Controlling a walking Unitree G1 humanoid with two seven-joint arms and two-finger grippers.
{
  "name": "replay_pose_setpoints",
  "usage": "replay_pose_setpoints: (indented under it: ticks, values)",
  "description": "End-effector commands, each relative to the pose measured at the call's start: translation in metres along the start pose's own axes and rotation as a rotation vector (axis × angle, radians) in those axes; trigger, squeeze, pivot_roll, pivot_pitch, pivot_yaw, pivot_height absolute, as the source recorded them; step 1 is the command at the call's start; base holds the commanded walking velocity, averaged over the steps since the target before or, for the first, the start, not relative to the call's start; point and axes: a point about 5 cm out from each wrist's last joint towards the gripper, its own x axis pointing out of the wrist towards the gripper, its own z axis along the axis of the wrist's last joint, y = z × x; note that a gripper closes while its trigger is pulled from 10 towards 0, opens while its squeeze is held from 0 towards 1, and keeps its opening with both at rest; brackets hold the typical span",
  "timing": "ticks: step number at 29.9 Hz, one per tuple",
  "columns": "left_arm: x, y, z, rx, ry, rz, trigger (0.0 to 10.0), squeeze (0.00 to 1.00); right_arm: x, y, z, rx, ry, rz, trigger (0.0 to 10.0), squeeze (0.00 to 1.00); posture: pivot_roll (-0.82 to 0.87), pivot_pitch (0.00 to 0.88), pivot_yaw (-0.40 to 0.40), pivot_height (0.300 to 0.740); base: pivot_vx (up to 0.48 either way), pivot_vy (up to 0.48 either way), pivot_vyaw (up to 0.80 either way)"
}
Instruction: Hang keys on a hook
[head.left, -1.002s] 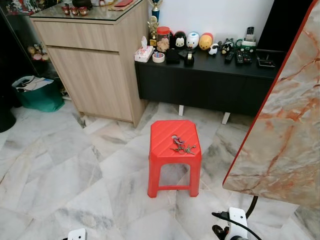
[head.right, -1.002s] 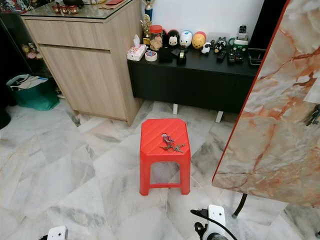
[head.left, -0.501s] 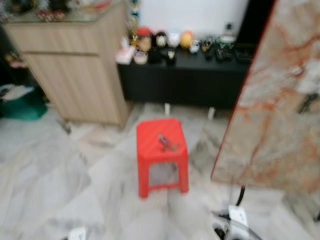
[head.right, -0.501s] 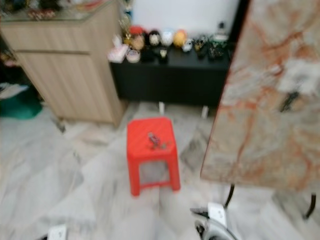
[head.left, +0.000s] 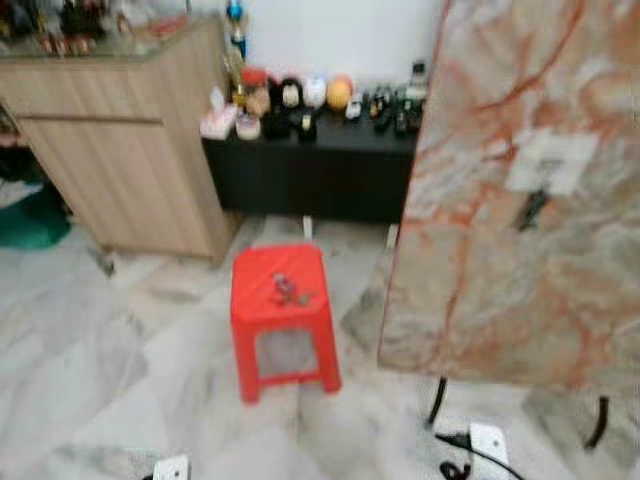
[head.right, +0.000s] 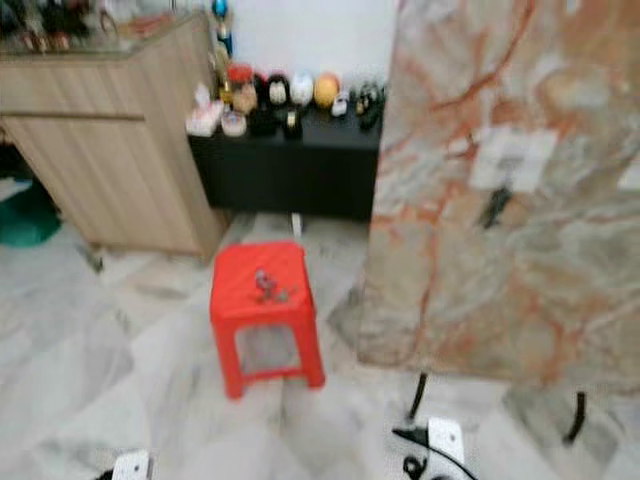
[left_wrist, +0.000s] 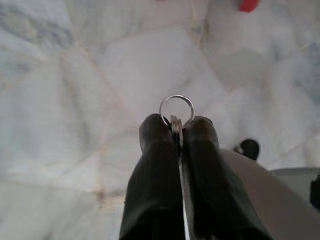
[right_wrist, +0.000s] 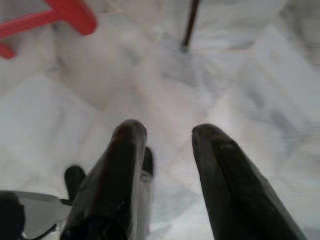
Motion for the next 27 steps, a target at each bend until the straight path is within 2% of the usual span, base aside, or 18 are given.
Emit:
replay_pose_setpoints:
  ticks: [1,27]
  values:
    - [-0.0007,0.0001,-0.0042,0.009,0.017,-0.001,10.0,0.00,0.0005,0.0017,0.0029,-0.006,-0.003,0.004,10.0,0.00,0.01,0.027,-0.006,0.740,0.000,-0.469,0.00]
    - [0.0011,-0.0030,0.0027,0.011,-0.006,-0.001,10.0,0.00,0.0007,0.0023,0.0038,-0.017,-0.004,0.008,10.0,0.00,0.01,0.037,-0.004,0.740,0.000,-0.469,0.00]
